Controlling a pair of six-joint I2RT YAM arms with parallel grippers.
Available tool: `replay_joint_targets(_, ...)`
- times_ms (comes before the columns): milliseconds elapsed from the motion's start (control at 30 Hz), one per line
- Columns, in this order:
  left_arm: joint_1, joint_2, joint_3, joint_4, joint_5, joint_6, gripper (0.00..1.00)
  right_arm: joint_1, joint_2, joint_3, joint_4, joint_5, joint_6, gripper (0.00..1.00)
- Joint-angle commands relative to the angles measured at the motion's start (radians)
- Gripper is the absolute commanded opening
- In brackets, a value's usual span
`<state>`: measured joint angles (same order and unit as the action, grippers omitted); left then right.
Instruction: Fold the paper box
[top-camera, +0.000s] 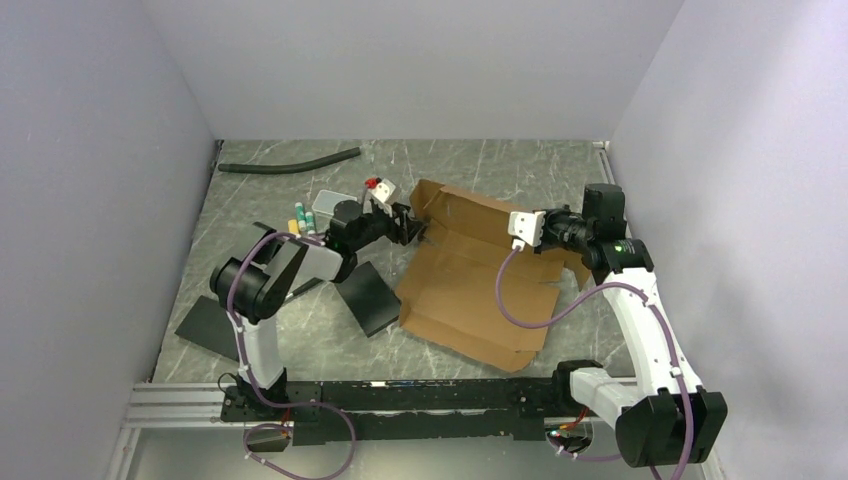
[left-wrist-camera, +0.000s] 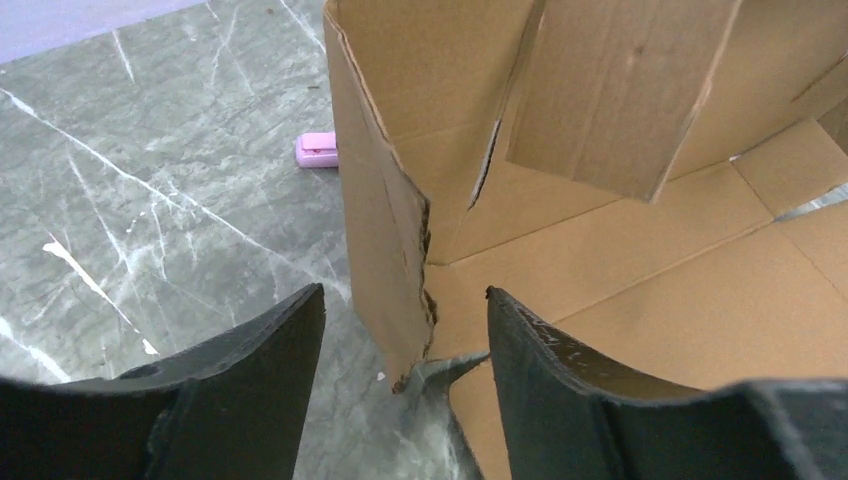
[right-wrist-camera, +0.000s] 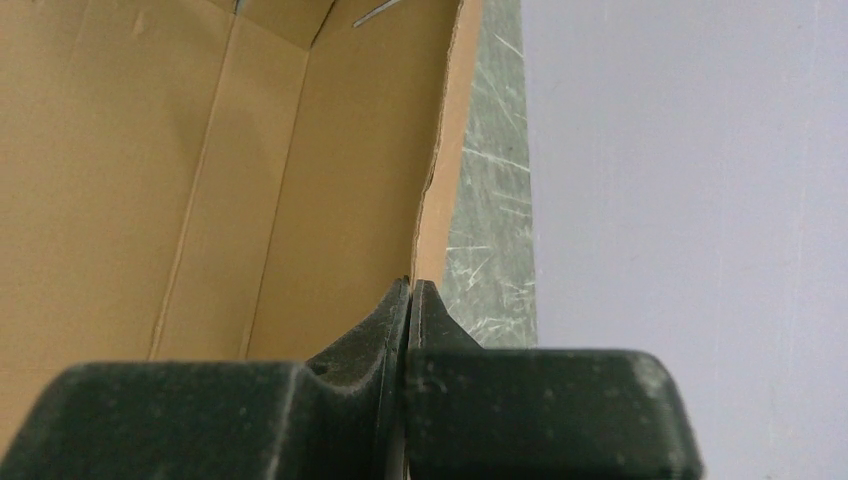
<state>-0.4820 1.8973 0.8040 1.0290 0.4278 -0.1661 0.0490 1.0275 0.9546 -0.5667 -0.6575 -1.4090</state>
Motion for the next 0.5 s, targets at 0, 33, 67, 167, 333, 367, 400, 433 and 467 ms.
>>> replay_joint_targets(0, -0.031, 0.001, 0.069, -0.044, -0.110, -0.003, 0.60, 0.002, -0.021, -0.010, 0.014, -0.010, 0.015, 0.00)
replay_joint_targets(33, -0.034, -0.002, 0.076, -0.065, -0.131, 0.000, 0.52, 0.002, -0.023, -0.012, 0.016, -0.010, 0.019, 0.00)
replay_joint_targets(67, -0.035, -0.003, 0.082, -0.076, -0.142, 0.000, 0.42, 0.002, -0.025, -0.015, 0.019, -0.008, 0.022, 0.00)
replay_joint_targets(167, -0.036, -0.022, 0.103, -0.127, -0.133, -0.009, 0.18, 0.002, -0.031, -0.024, 0.031, -0.001, 0.037, 0.00)
replay_joint_targets(333, -0.038, -0.069, 0.166, -0.254, -0.111, -0.056, 0.00, 0.002, -0.040, -0.046, 0.061, 0.007, 0.077, 0.00)
replay_joint_targets(367, -0.038, -0.083, 0.178, -0.277, -0.110, -0.068, 0.00, 0.002, -0.042, -0.052, 0.076, 0.014, 0.094, 0.00)
replay_joint_targets(400, -0.039, -0.092, 0.190, -0.301, -0.106, -0.080, 0.00, 0.002, -0.044, -0.056, 0.091, 0.022, 0.115, 0.00)
replay_joint_targets(433, -0.040, -0.100, 0.200, -0.324, -0.100, -0.092, 0.00, 0.002, -0.046, -0.060, 0.106, 0.032, 0.134, 0.00)
replay_joint_targets(467, -0.040, -0.108, 0.207, -0.341, -0.094, -0.104, 0.00, 0.003, -0.048, -0.066, 0.117, 0.041, 0.146, 0.00)
